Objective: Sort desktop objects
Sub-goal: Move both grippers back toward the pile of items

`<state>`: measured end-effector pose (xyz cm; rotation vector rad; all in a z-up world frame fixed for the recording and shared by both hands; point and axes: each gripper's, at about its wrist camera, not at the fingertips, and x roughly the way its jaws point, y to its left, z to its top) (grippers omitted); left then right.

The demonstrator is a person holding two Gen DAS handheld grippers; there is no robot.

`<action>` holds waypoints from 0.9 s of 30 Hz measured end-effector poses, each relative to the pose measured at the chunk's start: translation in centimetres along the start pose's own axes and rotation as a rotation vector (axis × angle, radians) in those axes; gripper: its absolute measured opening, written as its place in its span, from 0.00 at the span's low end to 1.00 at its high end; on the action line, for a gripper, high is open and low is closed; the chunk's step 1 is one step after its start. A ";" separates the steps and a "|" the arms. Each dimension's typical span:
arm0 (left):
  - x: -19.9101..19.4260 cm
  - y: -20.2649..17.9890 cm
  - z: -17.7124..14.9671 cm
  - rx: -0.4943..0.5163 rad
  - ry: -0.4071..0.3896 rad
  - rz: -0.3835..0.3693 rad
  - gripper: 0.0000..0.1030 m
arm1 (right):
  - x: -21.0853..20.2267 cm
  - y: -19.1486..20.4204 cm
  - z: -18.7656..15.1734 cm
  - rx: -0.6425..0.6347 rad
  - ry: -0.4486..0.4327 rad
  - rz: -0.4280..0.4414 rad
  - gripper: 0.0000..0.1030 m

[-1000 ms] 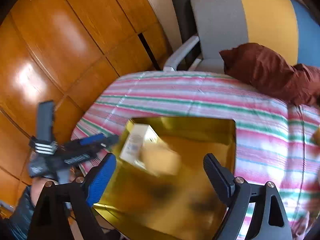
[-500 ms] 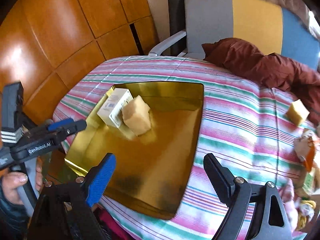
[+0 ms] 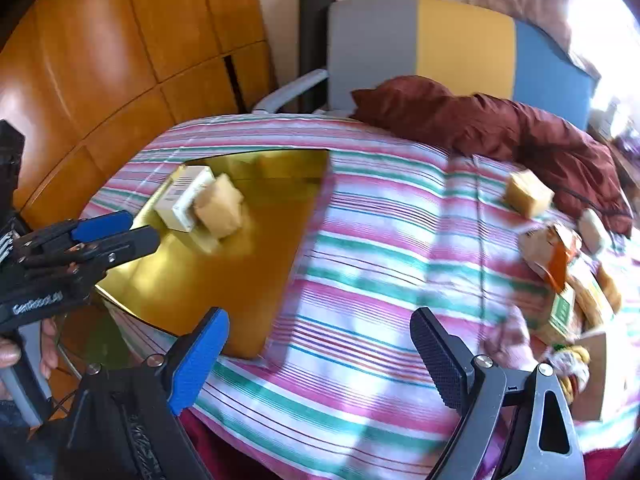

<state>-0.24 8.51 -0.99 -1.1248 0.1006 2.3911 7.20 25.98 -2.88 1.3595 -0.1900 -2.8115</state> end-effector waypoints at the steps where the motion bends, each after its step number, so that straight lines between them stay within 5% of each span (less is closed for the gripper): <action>1: 0.1 -0.5 -0.1 0.010 0.003 -0.011 0.69 | -0.1 -0.5 -0.2 0.009 0.002 -0.009 0.90; 27: 3.4 -7.4 -0.5 0.144 0.131 -0.105 0.71 | -3.9 -8.5 -3.2 0.117 -0.015 -0.251 0.93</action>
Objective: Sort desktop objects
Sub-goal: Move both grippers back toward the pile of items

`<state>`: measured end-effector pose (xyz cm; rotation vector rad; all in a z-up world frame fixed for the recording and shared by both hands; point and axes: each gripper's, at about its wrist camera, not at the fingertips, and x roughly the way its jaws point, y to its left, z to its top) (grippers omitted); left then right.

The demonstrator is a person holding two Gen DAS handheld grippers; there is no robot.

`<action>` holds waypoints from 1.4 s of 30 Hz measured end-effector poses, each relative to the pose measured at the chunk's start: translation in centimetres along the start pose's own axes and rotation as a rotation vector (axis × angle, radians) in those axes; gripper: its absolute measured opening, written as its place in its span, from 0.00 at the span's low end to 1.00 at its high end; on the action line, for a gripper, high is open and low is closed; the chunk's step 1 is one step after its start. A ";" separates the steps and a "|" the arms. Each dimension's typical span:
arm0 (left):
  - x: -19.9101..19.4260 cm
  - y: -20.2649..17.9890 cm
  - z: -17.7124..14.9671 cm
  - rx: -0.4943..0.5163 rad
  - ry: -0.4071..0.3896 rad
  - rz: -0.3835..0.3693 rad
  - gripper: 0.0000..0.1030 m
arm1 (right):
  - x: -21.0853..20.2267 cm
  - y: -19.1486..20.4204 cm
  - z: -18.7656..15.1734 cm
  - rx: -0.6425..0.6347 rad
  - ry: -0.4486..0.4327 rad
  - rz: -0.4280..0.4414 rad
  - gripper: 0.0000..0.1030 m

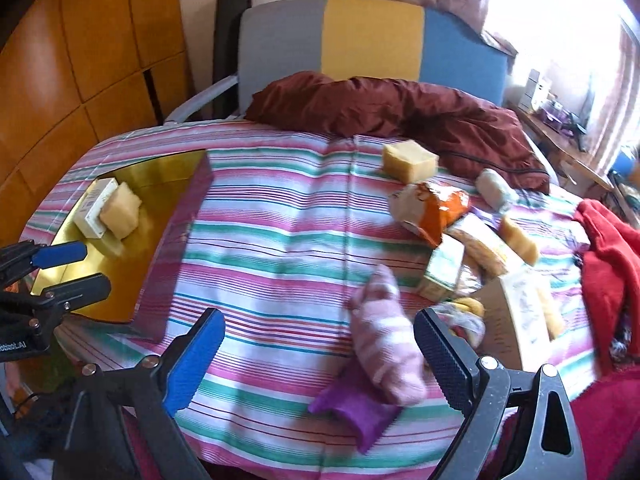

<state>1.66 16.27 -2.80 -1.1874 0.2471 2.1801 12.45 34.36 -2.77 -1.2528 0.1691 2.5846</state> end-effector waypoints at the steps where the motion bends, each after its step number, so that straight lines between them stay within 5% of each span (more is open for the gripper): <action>1: 0.2 -0.4 0.1 0.011 0.009 -0.013 0.71 | -0.2 -0.5 -0.1 0.009 -0.001 -0.007 0.93; 9: 2.1 -3.1 0.0 0.074 0.070 -0.084 0.71 | -3.4 -10.2 0.3 0.192 -0.025 -0.068 0.87; 11: 2.6 -3.9 0.0 0.093 0.087 -0.106 0.71 | -3.9 -12.7 0.4 0.221 -0.016 -0.110 0.73; 16: 3.9 -5.6 0.5 0.116 0.128 -0.163 0.71 | -2.5 -15.9 0.4 0.196 0.087 -0.154 0.58; 26: 7.2 -8.5 2.3 0.082 0.224 -0.301 0.71 | 3.7 -15.7 0.5 -0.027 0.333 -0.168 0.64; 31: 8.7 -10.1 3.4 0.085 0.252 -0.341 0.71 | 5.1 -16.8 1.0 -0.012 0.385 -0.194 0.80; 42: 14.4 -12.3 5.1 -0.048 0.366 -0.452 0.71 | 6.5 -17.6 0.7 0.040 0.451 -0.103 0.77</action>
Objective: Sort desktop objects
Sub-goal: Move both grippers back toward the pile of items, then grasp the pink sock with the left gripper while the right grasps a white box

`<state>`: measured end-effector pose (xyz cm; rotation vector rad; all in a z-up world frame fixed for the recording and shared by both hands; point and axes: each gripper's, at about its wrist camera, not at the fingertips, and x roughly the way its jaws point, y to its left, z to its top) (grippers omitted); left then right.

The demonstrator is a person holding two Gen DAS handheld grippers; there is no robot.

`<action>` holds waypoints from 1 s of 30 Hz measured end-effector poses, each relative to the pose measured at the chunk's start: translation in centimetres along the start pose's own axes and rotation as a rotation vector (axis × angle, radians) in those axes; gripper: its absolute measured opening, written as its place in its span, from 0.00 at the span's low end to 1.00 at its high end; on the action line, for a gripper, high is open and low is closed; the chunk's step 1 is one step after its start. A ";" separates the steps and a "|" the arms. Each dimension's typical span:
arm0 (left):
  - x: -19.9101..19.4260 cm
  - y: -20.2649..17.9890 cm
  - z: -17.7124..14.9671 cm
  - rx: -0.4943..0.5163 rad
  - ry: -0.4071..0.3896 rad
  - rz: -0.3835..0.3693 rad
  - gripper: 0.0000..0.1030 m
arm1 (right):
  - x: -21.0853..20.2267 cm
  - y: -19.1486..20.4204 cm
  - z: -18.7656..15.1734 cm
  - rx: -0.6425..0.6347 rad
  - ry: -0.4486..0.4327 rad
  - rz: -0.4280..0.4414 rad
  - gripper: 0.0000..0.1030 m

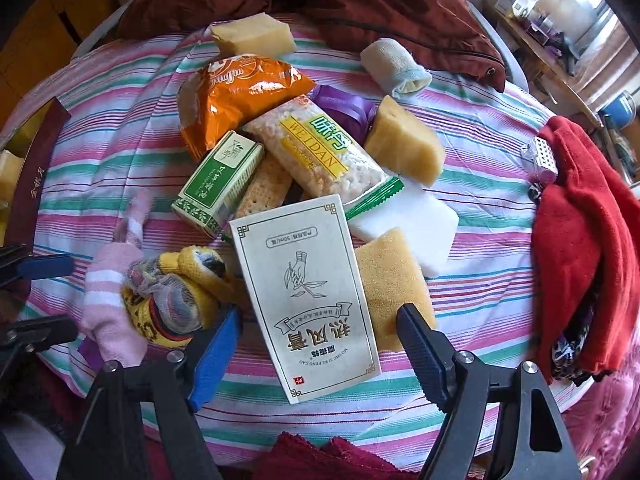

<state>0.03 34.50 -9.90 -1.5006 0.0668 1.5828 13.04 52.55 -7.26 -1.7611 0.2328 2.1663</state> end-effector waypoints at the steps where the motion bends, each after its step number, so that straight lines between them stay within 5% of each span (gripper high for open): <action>1: 0.4 0.1 0.2 -0.014 0.003 -0.007 0.71 | 0.0 0.1 0.0 -0.003 0.001 0.001 0.75; 6: 2.2 0.5 1.1 -0.071 0.039 -0.043 0.71 | 0.3 0.4 0.0 -0.029 0.014 -0.020 0.71; 10: 2.6 -0.5 1.5 -0.010 0.004 -0.005 0.67 | 0.5 0.6 0.0 -0.039 0.025 -0.027 0.70; 12: 2.8 -1.2 1.3 0.040 -0.008 -0.003 0.47 | 0.6 0.6 0.1 -0.045 0.030 -0.030 0.66; 15: 2.4 -2.1 0.7 0.091 -0.044 -0.006 0.37 | 0.5 0.8 0.0 -0.057 0.021 -0.031 0.59; 30: -8.1 0.7 -2.3 0.080 -0.255 0.040 0.36 | -5.9 0.9 -1.2 0.031 -0.234 -0.007 0.53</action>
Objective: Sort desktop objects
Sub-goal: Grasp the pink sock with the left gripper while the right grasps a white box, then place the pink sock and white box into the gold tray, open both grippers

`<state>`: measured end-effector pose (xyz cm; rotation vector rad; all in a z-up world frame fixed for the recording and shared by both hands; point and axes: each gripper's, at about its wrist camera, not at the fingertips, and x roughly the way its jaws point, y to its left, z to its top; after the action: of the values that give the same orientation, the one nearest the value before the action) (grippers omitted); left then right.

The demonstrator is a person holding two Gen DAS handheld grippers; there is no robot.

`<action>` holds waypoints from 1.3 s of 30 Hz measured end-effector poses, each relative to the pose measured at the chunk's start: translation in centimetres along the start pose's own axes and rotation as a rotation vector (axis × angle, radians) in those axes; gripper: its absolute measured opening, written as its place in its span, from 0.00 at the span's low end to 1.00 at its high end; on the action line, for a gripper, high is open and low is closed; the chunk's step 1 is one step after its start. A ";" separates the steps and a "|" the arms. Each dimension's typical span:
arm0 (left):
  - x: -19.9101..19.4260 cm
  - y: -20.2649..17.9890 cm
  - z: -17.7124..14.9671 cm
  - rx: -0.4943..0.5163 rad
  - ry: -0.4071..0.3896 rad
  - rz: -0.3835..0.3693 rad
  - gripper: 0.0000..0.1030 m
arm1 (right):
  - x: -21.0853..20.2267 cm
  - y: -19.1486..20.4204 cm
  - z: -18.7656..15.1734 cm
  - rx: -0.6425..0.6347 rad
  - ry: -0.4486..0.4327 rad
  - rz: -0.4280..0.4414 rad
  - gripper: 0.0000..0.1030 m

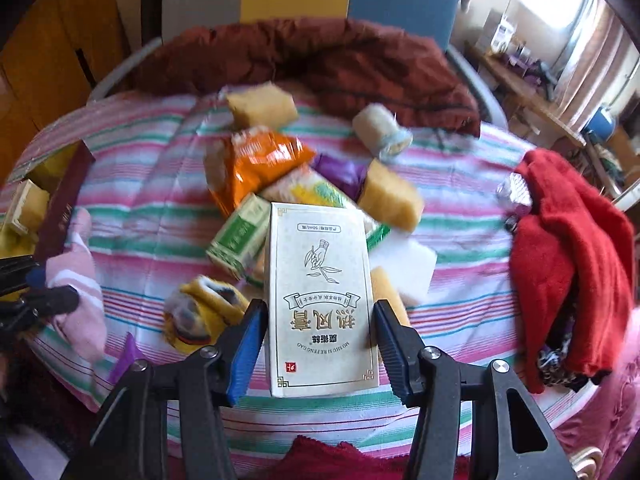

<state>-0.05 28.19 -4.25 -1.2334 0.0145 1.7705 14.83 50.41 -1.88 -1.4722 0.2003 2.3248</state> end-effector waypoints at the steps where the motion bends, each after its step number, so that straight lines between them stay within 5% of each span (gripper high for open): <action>1: -1.0 0.4 -0.1 -0.006 -0.018 0.005 0.36 | -0.6 0.4 0.1 -0.002 -0.014 -0.001 0.53; 12: -10.9 9.5 -3.3 -0.164 -0.162 0.176 0.36 | -5.8 13.3 4.0 -0.200 -0.171 0.215 0.53; 21: -17.7 19.8 -6.9 -0.322 -0.200 0.444 0.41 | -3.8 29.3 8.3 -0.378 -0.140 0.378 0.53; 26: -20.0 23.9 -8.7 -0.435 -0.225 0.537 0.51 | -0.6 35.5 11.7 -0.300 -0.111 0.467 0.54; 33: -21.2 24.2 -11.8 -0.474 -0.262 0.549 0.54 | 0.6 38.9 9.6 -0.349 -0.084 0.449 0.57; 39: -21.1 22.9 -13.0 -0.498 -0.300 0.532 0.54 | 1.5 37.7 5.7 -0.354 -0.071 0.416 0.63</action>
<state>-5.42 -5.11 -5.84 -1.3748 -0.3156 2.5187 -5.16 18.02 -3.79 -1.6306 0.0818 2.8613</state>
